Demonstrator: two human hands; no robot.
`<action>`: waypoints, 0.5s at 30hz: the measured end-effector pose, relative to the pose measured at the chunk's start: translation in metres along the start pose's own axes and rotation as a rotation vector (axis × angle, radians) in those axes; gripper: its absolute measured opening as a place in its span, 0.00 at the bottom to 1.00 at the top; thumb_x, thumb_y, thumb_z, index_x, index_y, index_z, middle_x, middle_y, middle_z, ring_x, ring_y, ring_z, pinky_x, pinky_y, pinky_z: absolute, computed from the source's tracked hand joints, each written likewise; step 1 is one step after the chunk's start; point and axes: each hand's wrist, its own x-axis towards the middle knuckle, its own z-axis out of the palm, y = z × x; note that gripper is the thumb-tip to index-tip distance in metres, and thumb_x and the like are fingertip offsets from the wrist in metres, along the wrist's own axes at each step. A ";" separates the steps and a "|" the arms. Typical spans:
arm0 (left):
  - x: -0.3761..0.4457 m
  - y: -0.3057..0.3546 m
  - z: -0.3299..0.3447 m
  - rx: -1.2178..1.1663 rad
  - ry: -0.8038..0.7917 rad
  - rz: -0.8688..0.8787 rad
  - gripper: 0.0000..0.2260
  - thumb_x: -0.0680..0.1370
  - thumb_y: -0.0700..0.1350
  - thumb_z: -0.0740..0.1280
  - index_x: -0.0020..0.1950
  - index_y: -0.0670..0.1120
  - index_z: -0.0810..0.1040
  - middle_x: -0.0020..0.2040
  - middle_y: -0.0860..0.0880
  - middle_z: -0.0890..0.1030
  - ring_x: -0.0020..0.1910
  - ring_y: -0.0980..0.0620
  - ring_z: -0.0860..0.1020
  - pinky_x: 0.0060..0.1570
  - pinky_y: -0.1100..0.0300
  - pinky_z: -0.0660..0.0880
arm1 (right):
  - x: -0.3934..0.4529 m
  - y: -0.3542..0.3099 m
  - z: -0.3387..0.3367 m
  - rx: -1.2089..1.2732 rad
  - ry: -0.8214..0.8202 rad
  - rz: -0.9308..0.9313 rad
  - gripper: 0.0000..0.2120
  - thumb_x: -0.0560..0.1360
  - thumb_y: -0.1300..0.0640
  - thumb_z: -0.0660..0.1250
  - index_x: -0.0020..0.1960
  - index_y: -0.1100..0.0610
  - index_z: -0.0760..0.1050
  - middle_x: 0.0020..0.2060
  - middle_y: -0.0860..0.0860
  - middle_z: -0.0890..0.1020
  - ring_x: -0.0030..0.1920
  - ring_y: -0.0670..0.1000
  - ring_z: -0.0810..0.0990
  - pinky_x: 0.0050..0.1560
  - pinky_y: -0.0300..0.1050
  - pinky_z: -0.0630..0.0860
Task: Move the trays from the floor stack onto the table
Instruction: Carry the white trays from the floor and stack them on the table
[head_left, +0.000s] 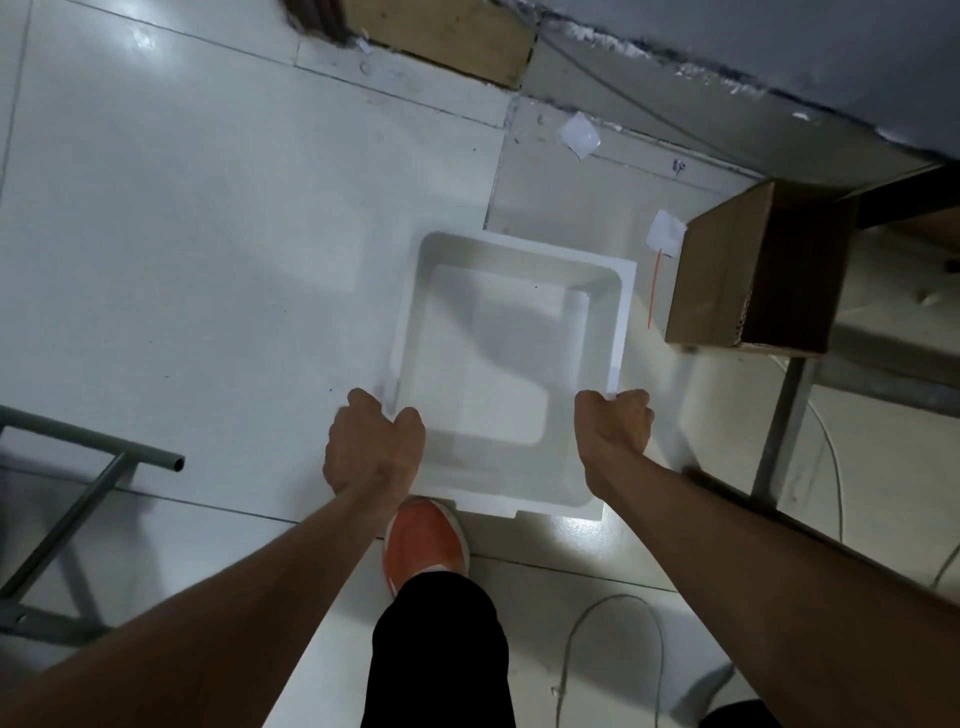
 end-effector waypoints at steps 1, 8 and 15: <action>0.000 -0.001 -0.002 0.003 -0.010 -0.010 0.15 0.75 0.48 0.63 0.58 0.41 0.71 0.52 0.43 0.78 0.44 0.47 0.72 0.43 0.54 0.67 | 0.001 0.000 -0.002 0.013 -0.017 0.011 0.15 0.72 0.62 0.60 0.58 0.63 0.67 0.57 0.56 0.72 0.54 0.58 0.74 0.52 0.52 0.75; 0.001 -0.005 -0.012 -0.158 -0.177 -0.026 0.17 0.74 0.50 0.63 0.58 0.48 0.62 0.41 0.48 0.74 0.44 0.44 0.71 0.58 0.47 0.67 | -0.002 -0.007 -0.014 0.130 -0.097 0.104 0.12 0.74 0.61 0.60 0.57 0.60 0.67 0.49 0.53 0.72 0.33 0.48 0.67 0.31 0.39 0.61; -0.015 -0.001 -0.021 -0.489 -0.190 -0.072 0.17 0.75 0.48 0.63 0.60 0.47 0.63 0.48 0.47 0.75 0.44 0.47 0.75 0.47 0.53 0.73 | -0.030 -0.029 -0.026 0.047 0.028 0.056 0.19 0.74 0.62 0.58 0.64 0.60 0.62 0.65 0.55 0.68 0.64 0.58 0.70 0.53 0.48 0.64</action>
